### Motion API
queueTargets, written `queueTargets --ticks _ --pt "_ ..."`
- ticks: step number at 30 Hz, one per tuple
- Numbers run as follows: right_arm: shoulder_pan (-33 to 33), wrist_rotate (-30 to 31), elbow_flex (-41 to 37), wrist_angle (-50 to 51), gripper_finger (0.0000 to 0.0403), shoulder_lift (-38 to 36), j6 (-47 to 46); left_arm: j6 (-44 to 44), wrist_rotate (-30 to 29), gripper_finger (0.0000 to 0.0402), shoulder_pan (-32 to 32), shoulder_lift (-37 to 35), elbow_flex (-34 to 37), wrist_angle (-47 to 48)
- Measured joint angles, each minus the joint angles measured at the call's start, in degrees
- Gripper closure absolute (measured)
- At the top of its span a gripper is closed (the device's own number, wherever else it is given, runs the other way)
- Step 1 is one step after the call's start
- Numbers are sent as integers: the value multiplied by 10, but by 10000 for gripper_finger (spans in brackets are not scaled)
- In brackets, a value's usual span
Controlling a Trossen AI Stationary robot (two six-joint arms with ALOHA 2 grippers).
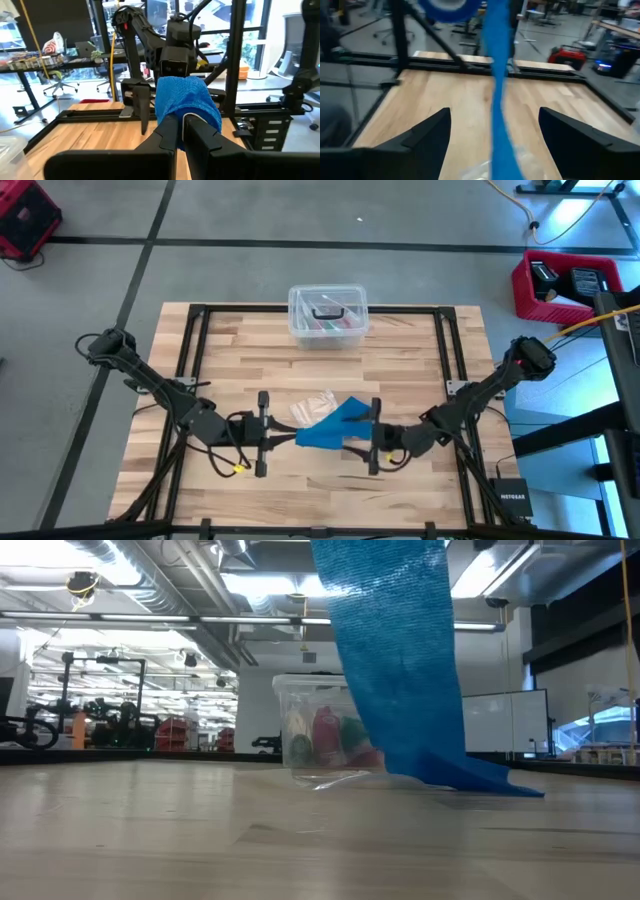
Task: Roll bandage
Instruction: Roll the blue bandage
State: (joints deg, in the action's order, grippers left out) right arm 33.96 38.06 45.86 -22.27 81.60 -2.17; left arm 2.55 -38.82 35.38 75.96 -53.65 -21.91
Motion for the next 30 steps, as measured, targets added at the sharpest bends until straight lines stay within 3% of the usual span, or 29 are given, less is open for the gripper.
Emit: queueTargets --ticks 11,14,19,21,26,30 --pt "-32 -2 39 -1 109 8 40 -13 3 391 -7 6 0 -14" --pt "-43 -10 42 -12 162 7 50 -27 19 391 -7 9 0 -16" --pt "-52 5 42 4 338 8 95 -39 54 391 4 9 0 -45" --pt "-56 7 42 19 385 8 116 -32 75 391 10 9 0 -72" --pt "-63 71 42 75 392 7 117 26 145 391 30 9 0 -155" --pt "-72 84 41 103 395 8 112 79 148 391 43 -1 0 -192"
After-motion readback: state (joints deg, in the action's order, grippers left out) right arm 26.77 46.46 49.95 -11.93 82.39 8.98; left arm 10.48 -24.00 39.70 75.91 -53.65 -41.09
